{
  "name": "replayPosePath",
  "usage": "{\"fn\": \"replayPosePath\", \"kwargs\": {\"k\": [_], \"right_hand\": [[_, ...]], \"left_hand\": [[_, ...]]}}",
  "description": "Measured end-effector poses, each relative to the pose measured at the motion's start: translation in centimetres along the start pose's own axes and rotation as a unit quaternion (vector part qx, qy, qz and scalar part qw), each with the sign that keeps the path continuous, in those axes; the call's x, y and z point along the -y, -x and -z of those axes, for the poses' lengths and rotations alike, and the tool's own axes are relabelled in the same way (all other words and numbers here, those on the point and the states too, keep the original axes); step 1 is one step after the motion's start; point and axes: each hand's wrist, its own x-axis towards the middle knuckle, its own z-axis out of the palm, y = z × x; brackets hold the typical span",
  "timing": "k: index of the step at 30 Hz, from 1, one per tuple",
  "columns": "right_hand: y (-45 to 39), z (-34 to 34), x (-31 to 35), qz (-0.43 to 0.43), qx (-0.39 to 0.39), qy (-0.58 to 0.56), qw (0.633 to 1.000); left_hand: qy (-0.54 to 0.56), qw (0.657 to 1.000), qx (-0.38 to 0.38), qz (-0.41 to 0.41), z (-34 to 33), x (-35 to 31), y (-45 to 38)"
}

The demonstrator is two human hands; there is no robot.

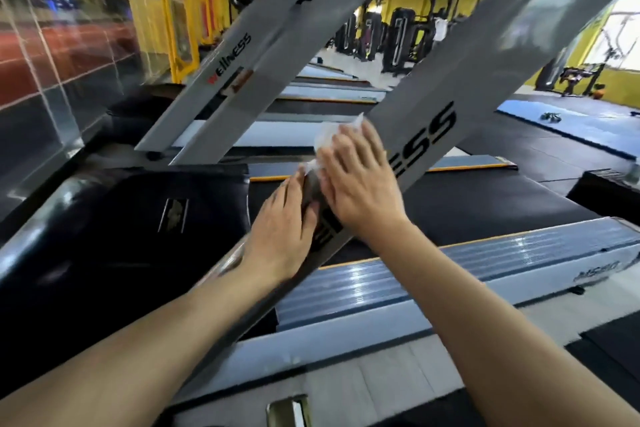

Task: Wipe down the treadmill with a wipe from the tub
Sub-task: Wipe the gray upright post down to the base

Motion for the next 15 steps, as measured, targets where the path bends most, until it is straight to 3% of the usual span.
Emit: {"fn": "replayPosePath", "kwargs": {"k": [3,5,8,10,13,15], "right_hand": [[1.6,-0.6,5.8,0.097,0.082,0.001,0.992],[1.0,-0.1,4.8,0.133,0.106,0.018,0.985],[-1.9,1.5,-1.0,0.032,0.04,0.082,0.995],[-3.1,2.4,-3.5,-0.051,0.04,0.105,0.992],[-1.8,1.4,0.9,-0.023,0.06,0.112,0.992],[1.3,-0.3,6.9,0.057,0.095,0.073,0.991]], "left_hand": [[-0.031,0.997,-0.023,0.062,-0.4,3.8,6.1],[-0.067,0.994,-0.026,0.086,-0.4,6.2,9.2],[-0.061,0.993,-0.011,0.098,-0.5,8.6,10.7],[-0.051,0.994,-0.01,0.091,-0.6,8.9,10.5],[-0.039,0.995,0.0,0.093,-0.5,8.8,10.4],[-0.029,0.995,0.01,0.095,-0.3,9.2,10.5]]}}
